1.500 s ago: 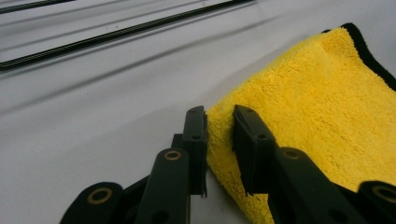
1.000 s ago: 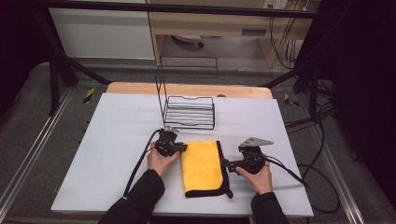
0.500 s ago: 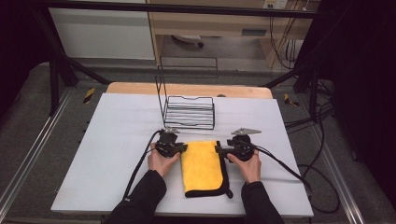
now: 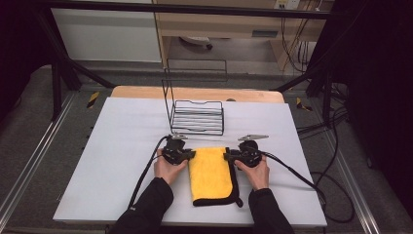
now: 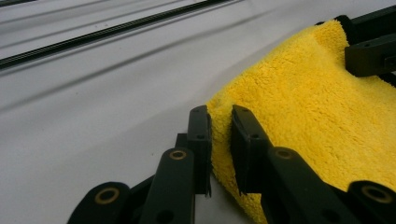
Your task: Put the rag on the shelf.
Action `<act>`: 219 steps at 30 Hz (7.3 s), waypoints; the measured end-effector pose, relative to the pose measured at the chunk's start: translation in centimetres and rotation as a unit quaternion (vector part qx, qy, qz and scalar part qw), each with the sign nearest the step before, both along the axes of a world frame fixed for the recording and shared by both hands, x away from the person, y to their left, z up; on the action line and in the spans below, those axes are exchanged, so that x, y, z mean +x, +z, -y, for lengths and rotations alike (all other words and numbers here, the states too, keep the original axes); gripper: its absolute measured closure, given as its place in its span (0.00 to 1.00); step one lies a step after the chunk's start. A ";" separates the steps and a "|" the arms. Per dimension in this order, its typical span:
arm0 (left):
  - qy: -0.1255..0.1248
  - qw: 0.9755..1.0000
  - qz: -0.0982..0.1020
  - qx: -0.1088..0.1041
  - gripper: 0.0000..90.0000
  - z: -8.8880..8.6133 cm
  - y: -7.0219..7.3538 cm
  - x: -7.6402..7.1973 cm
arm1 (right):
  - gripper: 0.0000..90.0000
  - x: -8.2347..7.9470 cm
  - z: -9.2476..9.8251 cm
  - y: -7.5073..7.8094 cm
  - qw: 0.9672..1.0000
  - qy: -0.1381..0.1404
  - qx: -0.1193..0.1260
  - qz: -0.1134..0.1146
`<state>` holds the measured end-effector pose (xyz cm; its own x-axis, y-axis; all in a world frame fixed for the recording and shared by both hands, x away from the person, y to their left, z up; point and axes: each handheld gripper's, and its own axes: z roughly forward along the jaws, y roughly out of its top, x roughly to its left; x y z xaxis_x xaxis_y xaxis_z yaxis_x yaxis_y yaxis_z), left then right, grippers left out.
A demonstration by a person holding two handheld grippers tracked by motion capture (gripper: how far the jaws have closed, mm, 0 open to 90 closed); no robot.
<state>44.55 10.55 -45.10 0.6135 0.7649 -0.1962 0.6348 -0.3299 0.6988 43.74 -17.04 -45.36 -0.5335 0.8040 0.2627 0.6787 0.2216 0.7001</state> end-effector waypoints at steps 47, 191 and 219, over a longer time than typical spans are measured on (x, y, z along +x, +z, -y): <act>-0.028 0.995 0.056 -0.078 0.92 -1.9 4.8 -2.8 | 0.92 -3.2 0.7 5.1 0.997 0.016 0.053 0.059; 0.038 0.899 0.389 -0.198 0.92 -6.4 28.6 -2.5 | 0.93 -3.8 -5.1 26.7 0.886 -0.025 0.150 0.439; 0.053 0.889 0.408 -0.203 0.92 -6.6 32.9 1.2 | 0.93 0.3 -5.8 31.2 0.874 -0.035 0.152 0.460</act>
